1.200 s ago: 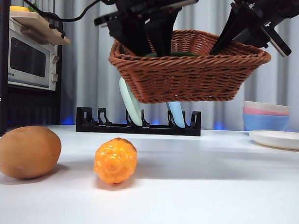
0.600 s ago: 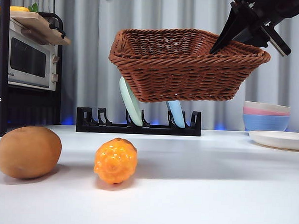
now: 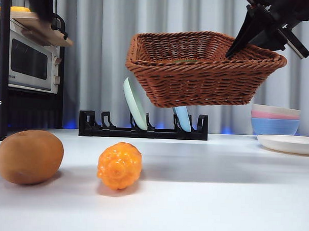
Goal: Pick up the basket,pick up the corn from the table,pick up the potato from the table,pick up the cucumber from the table,put all items into the basket
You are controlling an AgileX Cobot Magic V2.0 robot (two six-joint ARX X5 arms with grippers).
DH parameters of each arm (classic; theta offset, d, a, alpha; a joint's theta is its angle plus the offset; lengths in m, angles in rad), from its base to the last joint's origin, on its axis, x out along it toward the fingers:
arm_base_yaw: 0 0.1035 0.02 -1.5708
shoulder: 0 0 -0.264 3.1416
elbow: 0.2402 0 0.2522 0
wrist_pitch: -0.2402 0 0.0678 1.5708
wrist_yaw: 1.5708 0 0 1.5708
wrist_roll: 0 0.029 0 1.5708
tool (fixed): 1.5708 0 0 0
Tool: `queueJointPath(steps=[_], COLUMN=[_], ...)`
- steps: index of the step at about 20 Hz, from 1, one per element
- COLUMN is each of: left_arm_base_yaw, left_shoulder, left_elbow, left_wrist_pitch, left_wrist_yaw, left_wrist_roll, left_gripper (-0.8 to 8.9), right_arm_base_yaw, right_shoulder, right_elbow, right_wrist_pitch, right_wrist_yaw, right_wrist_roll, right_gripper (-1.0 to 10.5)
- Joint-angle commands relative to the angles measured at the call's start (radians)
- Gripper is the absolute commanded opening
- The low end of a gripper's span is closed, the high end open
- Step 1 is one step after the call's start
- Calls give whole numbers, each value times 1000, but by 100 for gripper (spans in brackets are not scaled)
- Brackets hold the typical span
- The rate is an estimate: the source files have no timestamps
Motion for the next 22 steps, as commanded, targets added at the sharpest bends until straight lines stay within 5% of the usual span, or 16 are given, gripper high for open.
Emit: queueJointPath(steps=[1,8,17,20,22], left_arm_base_yaw=[45,269,314,312,312], left_shoulder=[14,184,445,442,415], left_elbow=[-98,-119,-119,-119,-114], left_wrist_pitch=[122,254,312,333,314], left_wrist_yaw=[48,213,257,255,267], left_wrist_roll=[-45,37,88,142,173], left_gripper=[567,567,541,-26,-8], right_arm_base_yaw=[-18,-36,-36,-36,-35], right_shoulder=[-5,-5,-5,-5,-5], right_elbow=[3,3,3,3,3], right_wrist_pitch=[20,21,21,20,19], right_wrist_yaw=[-8,-7,-6,-6,-6], right_wrist_roll=[0,0,0,0,1], right_gripper=[-16,-17,-16,-17,-17])
